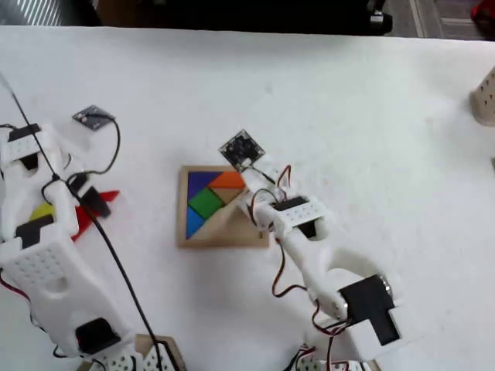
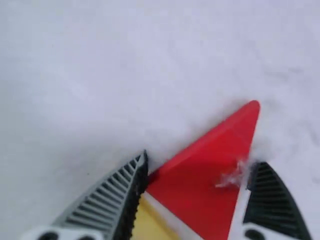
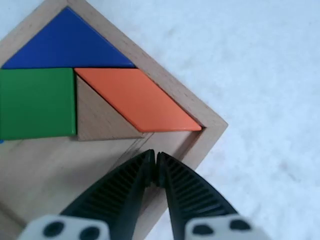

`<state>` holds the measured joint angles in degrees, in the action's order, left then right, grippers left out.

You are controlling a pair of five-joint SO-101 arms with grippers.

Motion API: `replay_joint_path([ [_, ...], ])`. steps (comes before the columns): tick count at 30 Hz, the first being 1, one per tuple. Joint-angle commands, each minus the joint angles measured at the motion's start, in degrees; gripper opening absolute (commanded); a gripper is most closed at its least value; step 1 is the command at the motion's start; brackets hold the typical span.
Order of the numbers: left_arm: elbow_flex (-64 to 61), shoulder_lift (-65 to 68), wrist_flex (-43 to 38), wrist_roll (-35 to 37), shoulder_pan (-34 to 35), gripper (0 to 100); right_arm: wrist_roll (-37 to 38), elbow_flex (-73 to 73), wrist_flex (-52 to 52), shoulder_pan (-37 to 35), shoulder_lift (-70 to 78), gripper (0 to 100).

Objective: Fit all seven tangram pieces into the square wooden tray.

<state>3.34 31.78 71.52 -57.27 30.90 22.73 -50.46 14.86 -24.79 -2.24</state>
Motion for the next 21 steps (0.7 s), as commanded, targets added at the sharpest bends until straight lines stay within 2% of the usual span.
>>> replay_joint_path([
  [1,-0.6,-1.0,-0.5,-1.8,-0.7,32,1.1,2.0,0.2,-0.3,-0.1,1.8],
  [12,-0.7,-1.0,-0.5,-1.3,-0.6,32,1.2,2.0,0.2,-0.3,-0.1,1.8],
  [16,-0.1,-1.2,-0.7,-1.8,0.8,27,1.2,2.0,0.2,-0.3,-0.1,1.8],
  [21,-0.1,-1.5,-3.4,-4.0,3.2,33,1.2,2.0,0.2,-0.3,-0.1,1.8],
])
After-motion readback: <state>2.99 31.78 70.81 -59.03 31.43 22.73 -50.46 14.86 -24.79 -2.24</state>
